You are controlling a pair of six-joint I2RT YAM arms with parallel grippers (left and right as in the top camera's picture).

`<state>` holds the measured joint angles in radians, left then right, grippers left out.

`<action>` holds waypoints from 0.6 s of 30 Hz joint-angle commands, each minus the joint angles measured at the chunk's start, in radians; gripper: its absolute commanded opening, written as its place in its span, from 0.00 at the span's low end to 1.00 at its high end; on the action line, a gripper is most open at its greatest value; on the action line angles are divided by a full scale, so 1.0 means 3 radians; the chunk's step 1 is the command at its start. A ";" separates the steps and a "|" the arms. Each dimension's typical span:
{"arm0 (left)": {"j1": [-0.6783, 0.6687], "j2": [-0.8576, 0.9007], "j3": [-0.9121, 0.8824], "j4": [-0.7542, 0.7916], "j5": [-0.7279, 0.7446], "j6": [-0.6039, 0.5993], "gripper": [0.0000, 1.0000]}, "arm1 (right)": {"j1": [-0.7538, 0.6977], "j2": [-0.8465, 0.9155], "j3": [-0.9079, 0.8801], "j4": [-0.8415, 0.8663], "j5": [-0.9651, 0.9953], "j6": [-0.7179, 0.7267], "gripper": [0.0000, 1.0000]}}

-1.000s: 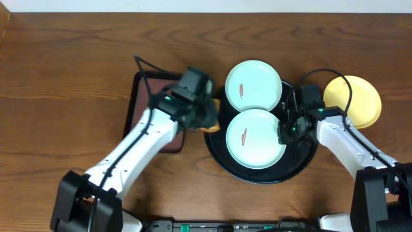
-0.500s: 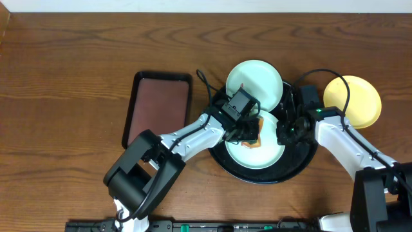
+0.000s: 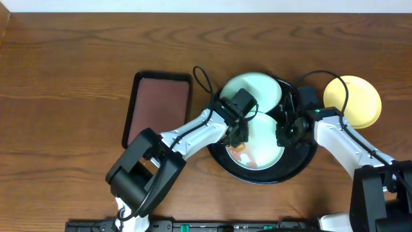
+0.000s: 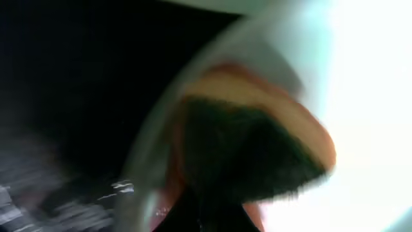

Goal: Clean dirty plates on tray and stack at the side
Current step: 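Bring the sponge onto the pale green plate held by right gripper, then scrub the lower pale green plate with the sponge in the left gripper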

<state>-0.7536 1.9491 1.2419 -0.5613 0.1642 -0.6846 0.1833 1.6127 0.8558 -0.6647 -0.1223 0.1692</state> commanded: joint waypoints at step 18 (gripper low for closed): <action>-0.0159 0.0216 0.0003 0.0720 0.0632 -0.0089 0.08 | 0.0028 -0.0008 -0.0004 -0.0015 0.0069 0.0018 0.01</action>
<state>-0.7975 1.9850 1.2495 -0.3443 0.2726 -0.7078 0.1947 1.6127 0.8558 -0.6689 -0.1223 0.1722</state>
